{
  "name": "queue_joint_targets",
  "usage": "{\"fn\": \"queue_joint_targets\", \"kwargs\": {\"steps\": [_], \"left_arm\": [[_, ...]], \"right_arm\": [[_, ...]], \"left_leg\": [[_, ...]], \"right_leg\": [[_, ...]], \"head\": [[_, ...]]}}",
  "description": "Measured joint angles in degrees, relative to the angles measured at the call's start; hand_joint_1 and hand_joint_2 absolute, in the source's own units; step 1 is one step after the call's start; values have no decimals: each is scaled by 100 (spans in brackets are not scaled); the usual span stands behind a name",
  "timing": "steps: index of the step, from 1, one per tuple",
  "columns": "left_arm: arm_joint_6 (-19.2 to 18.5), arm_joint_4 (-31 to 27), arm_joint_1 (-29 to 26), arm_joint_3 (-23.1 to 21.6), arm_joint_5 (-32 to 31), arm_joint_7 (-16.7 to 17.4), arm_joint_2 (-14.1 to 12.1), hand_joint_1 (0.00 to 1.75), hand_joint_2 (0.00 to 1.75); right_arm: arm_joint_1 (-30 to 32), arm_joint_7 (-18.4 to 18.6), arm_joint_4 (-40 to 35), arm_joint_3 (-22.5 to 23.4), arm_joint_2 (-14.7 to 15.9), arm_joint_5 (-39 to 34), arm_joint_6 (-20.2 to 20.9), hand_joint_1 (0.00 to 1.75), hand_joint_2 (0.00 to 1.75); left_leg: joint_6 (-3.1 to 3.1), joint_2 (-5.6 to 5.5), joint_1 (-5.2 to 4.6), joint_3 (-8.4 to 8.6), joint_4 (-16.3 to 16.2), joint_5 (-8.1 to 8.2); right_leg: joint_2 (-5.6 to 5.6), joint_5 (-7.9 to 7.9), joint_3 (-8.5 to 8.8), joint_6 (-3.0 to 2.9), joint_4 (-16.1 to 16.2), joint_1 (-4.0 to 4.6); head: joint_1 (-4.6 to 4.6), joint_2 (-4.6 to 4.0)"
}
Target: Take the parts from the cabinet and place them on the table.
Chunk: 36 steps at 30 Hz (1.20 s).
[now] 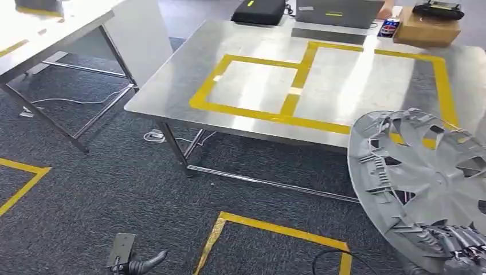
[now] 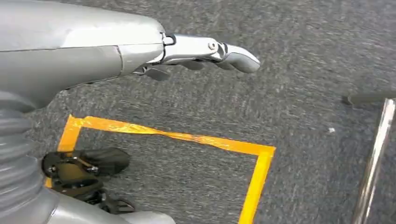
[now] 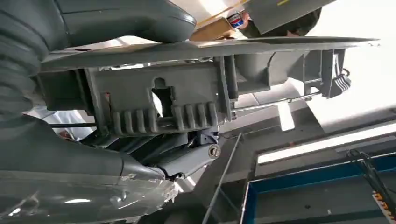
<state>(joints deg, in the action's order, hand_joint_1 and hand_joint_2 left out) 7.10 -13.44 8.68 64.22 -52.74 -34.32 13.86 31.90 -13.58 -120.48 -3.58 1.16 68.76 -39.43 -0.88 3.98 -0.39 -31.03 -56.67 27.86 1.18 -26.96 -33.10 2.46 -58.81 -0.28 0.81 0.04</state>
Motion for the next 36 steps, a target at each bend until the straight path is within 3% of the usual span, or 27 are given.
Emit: {"fn": "queue_joint_targets", "kwargs": {"steps": [2,3,4,6,7,8,10,12,14,17,19,20,22,23,24,25,26,27,28,29,30,31,32,33,34,35,36], "left_arm": [[-2,0,14,-9,0,0,5,0,175],[-2,0,14,-20,0,0,2,0,175],[0,0,16,-28,0,0,5,0,175],[7,0,-4,-31,0,0,2,0,175],[13,0,-20,-31,0,0,-2,0,175],[13,0,-35,-33,0,0,-2,0,175],[13,0,-46,-33,0,0,-4,0,175],[13,0,-46,-33,0,0,-13,0,175],[15,0,-35,-35,13,0,-9,0,175],[26,0,-29,-35,20,17,-4,0,175],[68,0,-41,-35,28,46,-2,0,175],[77,0,-48,-35,26,68,-4,0,175],[85,0,-81,-35,26,81,-4,0,175],[85,0,-96,-35,26,81,-4,0,175],[85,0,-104,-35,35,81,-4,0,175],[85,0,-106,-35,61,81,-4,0,175],[87,0,-107,-35,74,81,-4,0,175],[90,0,-109,-35,79,81,-4,0,175],[90,2,-117,-33,83,81,-9,0,175],[90,0,-124,-33,85,83,-9,0,175],[90,0,-109,-33,87,83,-9,0,175],[90,0,-82,-35,85,79,-6,0,175],[90,2,-44,-37,85,79,2,0,175],[90,0,-3,-39,85,76,0,0,175],[90,2,22,-41,85,70,5,0,175],[92,2,21,-42,90,70,5,0,175],[92,2,6,-42,87,70,5,0,175]], "right_arm": [[30,107,18,-39,55,48,0,175,175],[41,132,22,-64,66,64,0,175,175],[25,149,26,-81,77,66,0,175,175],[19,160,39,-109,94,70,0,175,175],[19,158,46,-116,107,72,0,175,175],[19,158,53,-120,114,75,0,175,175],[24,164,66,-133,127,72,0,175,175],[24,188,66,-160,147,72,0,175,175],[13,228,66,-184,181,86,0,175,175],[17,330,70,-232,234,109,0,175,175],[4,429,74,-262,298,127,0,175,175],[-2,457,81,-282,330,140,0,175,175],[-4,488,85,-317,374,171,0,175,175],[-5,503,92,-334,394,171,0,175,175],[-5,521,96,-354,420,171,0,175,175],[-1,536,101,-367,437,173,0,175,175],[7,547,107,-378,453,175,0,175,175],[15,560,112,-391,466,175,0,175,175],[22,560,123,-398,481,175,0,175,175],[13,562,133,-409,483,182,0,175,175],[5,560,138,-413,492,184,0,175,175],[16,571,129,-413,496,180,0,175,175],[9,571,131,-413,496,177,0,175,175],[16,571,129,-424,496,180,0,175,175],[18,580,129,-426,499,184,0,175,175],[6,588,131,-431,505,188,0,175,175],[-5,597,129,-448,505,195,0,175,175]], "left_leg": [[-78,34,8,57,24,42],[-113,-91,30,50,-76,81],[-137,-228,32,-96,-370,235],[-168,-317,40,-656,-1353,632],[-172,-327,39,-921,-1750,722],[-165,-338,39,-1077,-1891,666],[-138,-352,39,-975,-1411,99],[-106,-365,40,-622,-459,-538],[-39,-381,24,-443,-143,-314],[104,-379,41,-364,-83,-247],[161,-384,54,-211,-20,-187],[177,-385,48,-143,6,-135],[190,-386,41,30,37,1],[196,-387,40,153,48,90],[198,-390,40,284,52,182],[192,-396,39,428,53,285],[186,-402,39,590,54,403],[169,-399,39,736,56,535],[148,-383,25,827,58,643],[121,-389,3,943,60,763],[80,-378,13,1020,160,839],[34,-375,22,1148,160,796],[17,-377,26,1112,43,672],[-18,-380,27,936,-314,512],[-53,-380,22,633,-870,256],[-80,-381,25,257,-1377,220],[-101,-381,30,-65,-1689,405]], "right_leg": [[-45,-20,50,-73,30,1],[-61,-16,94,-107,46,-33],[-62,-34,123,-137,46,-47],[-95,-73,157,-173,45,-52],[-123,-99,178,-175,45,-50],[-163,-130,215,-172,45,-50],[-233,-239,348,-154,45,-54],[-271,-362,442,-105,53,-63],[-315,-472,496,-31,52,-25],[-311,-415,670,72,149,-23],[-209,-308,344,88,-448,-19],[-189,-316,6,87,-957,-18],[-189,-759,-605,75,-1668,1],[-188,-1026,-784,75,-1736,6],[-187,-1181,-877,77,-1647,7],[-184,-1186,-908,73,-1438,8],[-176,-1004,-897,56,-1100,8],[-150,-458,-889,45,-685,8],[-79,379,-907,27,-324,16],[-33,695,-878,-13,-246,33],[-76,541,-795,-40,-276,71],[-112,489,-751,-81,-237,65],[-119,413,-688,-119,-228,70],[-154,365,-555,-159,-200,31],[-140,273,-430,-174,-174,21],[-140,188,-324,-209,-151,13],[-148,111,-220,-226,-130,5]], "head": [[13,0],[-2,0],[-37,0],[-50,0],[-44,0],[-46,0],[-44,0],[-48,0],[-64,0],[-46,0],[5,0],[18,2],[18,2],[15,2],[22,2],[24,2],[31,2],[37,2],[53,2],[55,2],[15,-2],[-2,0],[44,0],[24,4],[11,-2],[-2,0],[-13,0]]}}
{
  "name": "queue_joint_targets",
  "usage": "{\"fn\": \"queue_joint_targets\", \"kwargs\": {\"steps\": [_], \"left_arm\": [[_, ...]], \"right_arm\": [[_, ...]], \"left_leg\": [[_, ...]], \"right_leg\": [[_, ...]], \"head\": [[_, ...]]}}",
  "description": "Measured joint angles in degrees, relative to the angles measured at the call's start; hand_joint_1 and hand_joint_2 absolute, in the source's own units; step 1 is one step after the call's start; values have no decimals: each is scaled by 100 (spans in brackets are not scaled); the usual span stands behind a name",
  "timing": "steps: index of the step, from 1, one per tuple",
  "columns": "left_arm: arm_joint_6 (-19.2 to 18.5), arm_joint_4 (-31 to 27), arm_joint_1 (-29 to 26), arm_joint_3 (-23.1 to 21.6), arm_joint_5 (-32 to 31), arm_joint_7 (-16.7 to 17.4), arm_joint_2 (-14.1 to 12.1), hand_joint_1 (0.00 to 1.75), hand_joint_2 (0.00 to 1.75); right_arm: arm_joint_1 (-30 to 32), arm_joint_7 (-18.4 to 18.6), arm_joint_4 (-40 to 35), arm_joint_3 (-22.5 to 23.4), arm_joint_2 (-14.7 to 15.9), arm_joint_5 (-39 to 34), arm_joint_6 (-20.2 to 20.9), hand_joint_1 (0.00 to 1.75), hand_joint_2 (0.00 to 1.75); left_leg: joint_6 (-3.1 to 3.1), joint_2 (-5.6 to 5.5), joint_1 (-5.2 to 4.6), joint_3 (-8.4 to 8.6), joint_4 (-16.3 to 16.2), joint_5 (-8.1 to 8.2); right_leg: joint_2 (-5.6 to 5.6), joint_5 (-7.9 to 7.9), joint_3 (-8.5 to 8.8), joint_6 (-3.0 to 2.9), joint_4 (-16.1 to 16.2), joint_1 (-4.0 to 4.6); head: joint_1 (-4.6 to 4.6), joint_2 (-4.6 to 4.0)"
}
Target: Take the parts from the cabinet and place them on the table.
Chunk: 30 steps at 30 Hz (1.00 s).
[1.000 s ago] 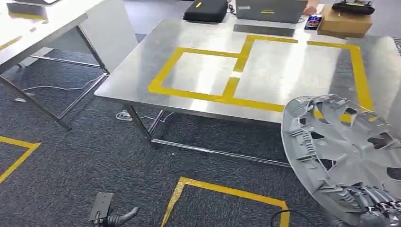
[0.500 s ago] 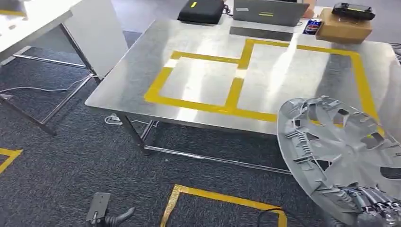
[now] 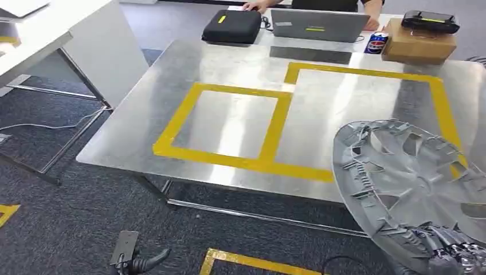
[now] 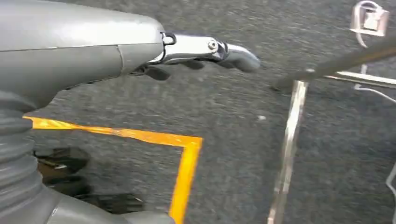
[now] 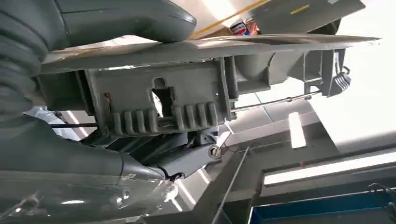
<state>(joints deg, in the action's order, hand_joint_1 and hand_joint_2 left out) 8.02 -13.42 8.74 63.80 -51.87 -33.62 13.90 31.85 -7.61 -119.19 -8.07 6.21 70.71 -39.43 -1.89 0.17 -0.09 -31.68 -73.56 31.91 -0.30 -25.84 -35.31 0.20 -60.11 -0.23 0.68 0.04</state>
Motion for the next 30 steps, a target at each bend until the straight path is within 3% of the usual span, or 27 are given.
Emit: {"fn": "queue_joint_targets", "kwargs": {"steps": [1,3,4,5,6,7,8,9,11,12,13,14,16,17,18,19,21,22,23,24,26,30], "left_arm": [[0,0,-28,2,11,0,0,0,175],[-2,0,-69,4,42,2,-9,0,175],[-2,0,-72,4,42,2,-15,0,175],[-2,0,-77,4,42,2,-31,0,175],[2,0,-91,4,46,6,-44,0,175],[7,0,-128,7,61,13,-48,0,175],[15,2,-144,7,92,17,-61,0,175],[22,2,-176,7,96,37,-61,0,175],[39,4,-135,11,103,37,-52,0,175],[42,4,-79,11,111,37,-52,0,175],[44,4,-66,9,111,31,-50,0,175],[63,4,-52,11,120,31,-50,0,175],[63,4,-64,11,138,28,-46,0,175],[66,4,-85,11,140,28,-44,0,175],[68,4,-113,13,138,28,-44,0,175],[76,4,-129,15,138,20,-44,0,175],[90,4,-125,15,138,13,-42,0,175],[94,4,-124,15,138,13,-42,0,175],[103,4,-119,17,138,9,-55,0,175],[105,4,-117,17,138,7,-57,0,175],[109,4,-133,20,140,-4,-63,0,175],[109,4,-127,20,144,-4,-63,0,175]], "right_arm": [[3,11,0,-17,4,15,0,175,175],[5,64,2,-48,22,31,0,175,175],[8,87,2,-57,28,39,0,175,175],[8,103,2,-61,33,46,0,175,175],[8,137,4,-63,39,65,0,175,175],[12,162,7,-65,46,81,0,175,175],[-12,179,24,-83,68,91,0,175,175],[-16,199,26,-96,85,96,-2,175,175],[-33,219,26,-109,116,96,-2,175,175],[-45,229,26,-122,127,98,-2,175,175],[-54,247,28,-138,146,101,-4,175,175],[-71,260,28,-155,168,101,-4,175,175],[-83,282,31,-175,192,114,-4,175,175],[-91,293,35,-184,212,114,-4,175,175],[-96,302,44,-192,232,114,-4,175,175],[-94,317,53,-197,245,114,-4,175,175],[-85,330,70,-212,269,111,-6,175,175],[-83,334,79,-221,278,111,-7,175,175],[-83,337,103,-227,286,111,-4,175,175],[-89,345,103,-234,289,114,-7,175,175],[-89,369,109,-240,297,114,-7,175,175],[-83,411,111,-262,317,125,-4,175,175]], "left_leg": [[0,0,1,-261,-130,341],[-2,0,0,-661,-75,1070],[5,1,-3,-778,66,1199],[14,1,-9,-849,335,1067],[43,2,-15,-882,726,518],[96,9,-29,-900,1127,-457],[125,-4,-32,-987,1592,-1191],[93,-28,-25,-935,1480,-1353],[138,-31,-46,-926,1449,-1224],[186,-41,2,-841,1508,-1184],[216,-53,13,-766,1538,-1137],[260,-52,19,-700,1550,-1082],[266,-52,17,-615,1551,-969],[264,-53,16,-548,1552,-906],[260,-57,17,-463,1552,-837],[253,-70,19,-371,1552,-771],[222,-104,27,-199,1551,-651],[187,-110,27,-131,1551,-591],[146,-133,-21,-106,1519,-557],[141,-135,-23,-131,1503,-547],[237,-132,-40,-142,1511,-597],[255,-128,-37,-103,1600,-601]], "right_leg": [[-22,-79,114,-2,19,-12],[-71,-268,409,5,74,-37],[-84,-363,567,17,111,-48],[-92,-455,742,37,149,-61],[-104,-573,913,84,184,-70],[-108,-660,954,103,227,-71],[-167,-757,1060,138,128,-46],[-188,-853,1063,187,172,-28],[-186,-932,1183,242,340,-52],[-175,-988,1294,285,425,-51],[-98,-1043,1311,304,329,-43],[-53,-1191,1126,305,-27,-37],[-43,-1543,495,302,-1004,-34],[-43,-1625,184,294,-1404,-29],[-43,-1497,-25,295,-1539,-26],[-41,-1172,-89,311,-1381,-31],[-26,-346,13,354,-555,-59],[0,-38,52,374,-137,-84],[-10,-68,82,374,-130,-52],[-10,-133,183,294,0,-75],[-44,-97,164,295,14,-82],[-39,-138,165,238,16,-61]], "head": [[2,0],[-17,0],[-22,0],[-24,0],[-24,0],[-39,0],[-73,-4],[-65,0],[-59,0],[-77,2],[-20,0],[13,2],[11,2],[4,2],[18,2],[7,2],[15,2],[18,2],[18,0],[18,2],[-24,2],[-20,2]]}}
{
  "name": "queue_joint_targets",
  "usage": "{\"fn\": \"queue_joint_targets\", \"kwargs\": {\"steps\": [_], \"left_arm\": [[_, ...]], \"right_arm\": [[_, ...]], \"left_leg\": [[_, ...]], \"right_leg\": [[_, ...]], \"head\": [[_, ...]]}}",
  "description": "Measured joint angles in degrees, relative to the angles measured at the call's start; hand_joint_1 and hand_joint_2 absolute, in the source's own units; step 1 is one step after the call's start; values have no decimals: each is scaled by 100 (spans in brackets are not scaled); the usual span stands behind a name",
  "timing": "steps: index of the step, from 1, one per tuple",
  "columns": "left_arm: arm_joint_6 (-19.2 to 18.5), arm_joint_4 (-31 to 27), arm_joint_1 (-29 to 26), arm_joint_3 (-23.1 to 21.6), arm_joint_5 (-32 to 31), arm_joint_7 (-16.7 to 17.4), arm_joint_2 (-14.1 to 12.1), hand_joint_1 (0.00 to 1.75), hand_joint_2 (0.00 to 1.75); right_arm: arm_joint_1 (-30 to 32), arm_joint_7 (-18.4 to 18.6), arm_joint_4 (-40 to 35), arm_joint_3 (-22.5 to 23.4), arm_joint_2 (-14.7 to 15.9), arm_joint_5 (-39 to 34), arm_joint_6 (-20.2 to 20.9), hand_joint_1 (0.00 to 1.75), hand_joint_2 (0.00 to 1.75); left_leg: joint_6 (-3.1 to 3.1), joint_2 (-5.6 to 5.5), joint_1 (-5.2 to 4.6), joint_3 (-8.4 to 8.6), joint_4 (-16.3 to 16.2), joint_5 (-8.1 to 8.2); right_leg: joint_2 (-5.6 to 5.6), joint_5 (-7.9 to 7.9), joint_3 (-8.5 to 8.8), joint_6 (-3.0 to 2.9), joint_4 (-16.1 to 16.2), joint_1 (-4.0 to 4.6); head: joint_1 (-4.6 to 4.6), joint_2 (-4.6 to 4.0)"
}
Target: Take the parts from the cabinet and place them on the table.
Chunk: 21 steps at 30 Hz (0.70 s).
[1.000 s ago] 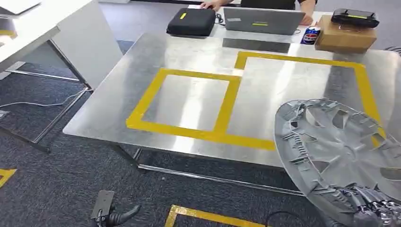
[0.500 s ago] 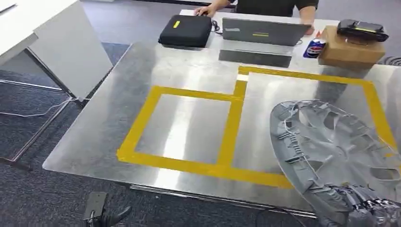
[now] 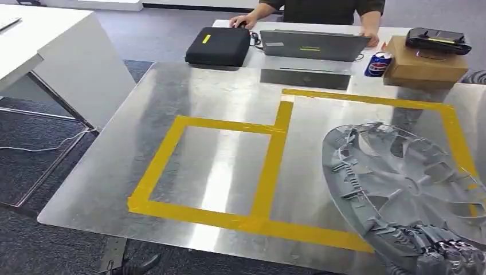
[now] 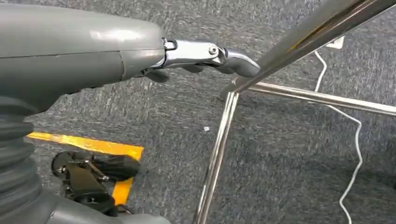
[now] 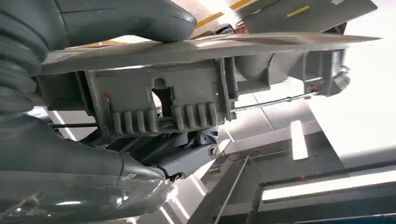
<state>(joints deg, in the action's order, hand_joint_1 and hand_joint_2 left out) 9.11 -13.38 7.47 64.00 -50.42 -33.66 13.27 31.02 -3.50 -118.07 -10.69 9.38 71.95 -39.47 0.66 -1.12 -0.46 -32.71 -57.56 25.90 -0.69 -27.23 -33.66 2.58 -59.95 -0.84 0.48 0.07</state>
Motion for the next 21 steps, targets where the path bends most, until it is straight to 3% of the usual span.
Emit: {"fn": "queue_joint_targets", "kwargs": {"steps": [5,7,12,18,21], "left_arm": [[0,0,26,-2,0,0,7,0,175],[0,0,30,-4,0,0,9,0,175],[-6,0,33,-15,-46,0,9,0,175],[-90,0,64,-127,-173,72,9,0,175],[-103,0,64,-171,-201,105,7,0,175]], "right_arm": [[-6,33,2,-28,44,-13,-2,175,175],[-4,105,22,-35,79,-85,0,175,175],[-1,306,107,-37,227,-216,135,175,175],[31,612,308,180,754,-604,831,175,175],[31,599,402,376,999,-767,925,175,175]], "left_leg": [[-159,6,28,25,55,11],[-188,6,35,25,57,8],[-190,6,26,28,56,6],[-177,7,26,34,56,-2],[-169,7,25,34,56,-5]], "right_leg": [[5,-3,5,-43,-1,32],[7,-1,8,-57,-1,35],[7,18,21,-56,14,31],[9,41,51,-28,58,30],[9,47,59,-20,71,28]], "head": [[2,0],[2,0],[2,0],[4,0],[4,0]]}}
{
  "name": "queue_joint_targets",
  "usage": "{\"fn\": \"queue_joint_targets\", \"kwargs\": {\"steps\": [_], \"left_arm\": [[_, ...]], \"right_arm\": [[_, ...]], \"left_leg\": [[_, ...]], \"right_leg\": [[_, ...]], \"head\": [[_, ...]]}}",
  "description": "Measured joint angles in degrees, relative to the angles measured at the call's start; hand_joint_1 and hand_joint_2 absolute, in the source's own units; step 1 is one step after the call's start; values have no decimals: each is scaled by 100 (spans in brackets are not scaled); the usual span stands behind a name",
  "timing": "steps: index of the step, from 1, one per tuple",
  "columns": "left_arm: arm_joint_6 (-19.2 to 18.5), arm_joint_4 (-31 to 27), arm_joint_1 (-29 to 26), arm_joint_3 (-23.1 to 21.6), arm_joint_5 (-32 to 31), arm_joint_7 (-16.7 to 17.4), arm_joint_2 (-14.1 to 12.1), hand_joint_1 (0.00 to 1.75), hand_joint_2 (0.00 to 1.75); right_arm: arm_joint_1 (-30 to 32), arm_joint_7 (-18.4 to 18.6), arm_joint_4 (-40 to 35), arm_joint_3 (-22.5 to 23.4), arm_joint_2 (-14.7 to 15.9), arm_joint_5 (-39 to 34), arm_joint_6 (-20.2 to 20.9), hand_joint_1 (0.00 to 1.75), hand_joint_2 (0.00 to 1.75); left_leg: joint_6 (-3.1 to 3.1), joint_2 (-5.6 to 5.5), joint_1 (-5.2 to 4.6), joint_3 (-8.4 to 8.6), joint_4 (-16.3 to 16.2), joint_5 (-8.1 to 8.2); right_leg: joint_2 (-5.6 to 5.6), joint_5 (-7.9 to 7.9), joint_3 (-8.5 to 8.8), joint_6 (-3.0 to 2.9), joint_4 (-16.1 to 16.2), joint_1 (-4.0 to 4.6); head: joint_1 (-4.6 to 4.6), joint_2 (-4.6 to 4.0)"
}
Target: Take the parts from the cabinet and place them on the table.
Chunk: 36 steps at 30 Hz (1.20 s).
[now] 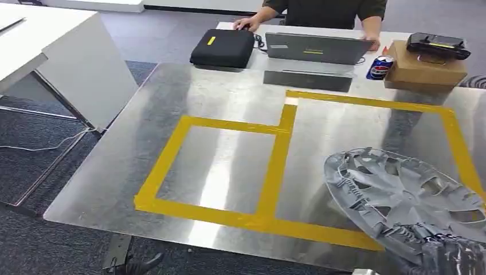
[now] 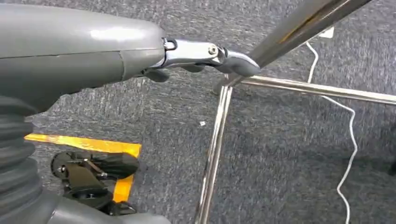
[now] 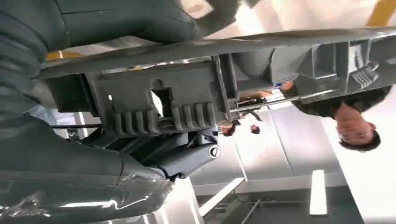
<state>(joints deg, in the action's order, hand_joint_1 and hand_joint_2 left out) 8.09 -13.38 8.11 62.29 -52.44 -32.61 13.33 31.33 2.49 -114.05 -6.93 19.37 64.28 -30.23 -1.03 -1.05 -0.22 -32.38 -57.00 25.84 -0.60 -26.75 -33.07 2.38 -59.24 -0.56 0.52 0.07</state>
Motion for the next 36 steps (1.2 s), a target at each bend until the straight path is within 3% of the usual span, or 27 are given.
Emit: {"fn": "queue_joint_targets", "kwargs": {"steps": [5,9,18,23,29,36], "left_arm": [[-37,0,1,-74,-39,18,-2,0,175],[-55,0,2,-149,-39,39,-2,0,175],[-124,0,2,-308,-142,74,-2,0,175],[-184,0,14,-422,-225,138,0,0,175],[-227,0,24,-588,-332,212,7,0,175],[-247,0,33,-748,-345,260,26,0,175]], "right_arm": [[7,15,94,293,208,-287,372,175,175],[-7,-628,265,1087,264,-700,835,175,175],[-183,-1165,524,2318,236,-789,1752,175,175],[-520,-1390,923,2702,304,-813,2254,175,175],[-926,-1565,1515,2708,468,-424,2470,175,175],[-1353,-1418,2090,2161,500,-221,2402,175,175]], "left_leg": [[6,0,-6,1,-1,-3],[10,0,-10,0,-1,-5],[27,0,-15,0,-1,-16],[36,0,-17,-1,-1,-22],[47,-1,-17,-5,-1,-37],[54,-3,-18,-20,-1,-65]], "right_leg": [[1,6,2,9,6,-7],[1,12,4,18,12,-11],[2,26,7,29,15,-14],[2,37,7,31,21,-16],[7,56,10,37,29,-16],[15,77,5,42,34,-15]], "head": [[-2,0],[0,0],[0,0],[0,0],[0,0],[-2,0]]}}
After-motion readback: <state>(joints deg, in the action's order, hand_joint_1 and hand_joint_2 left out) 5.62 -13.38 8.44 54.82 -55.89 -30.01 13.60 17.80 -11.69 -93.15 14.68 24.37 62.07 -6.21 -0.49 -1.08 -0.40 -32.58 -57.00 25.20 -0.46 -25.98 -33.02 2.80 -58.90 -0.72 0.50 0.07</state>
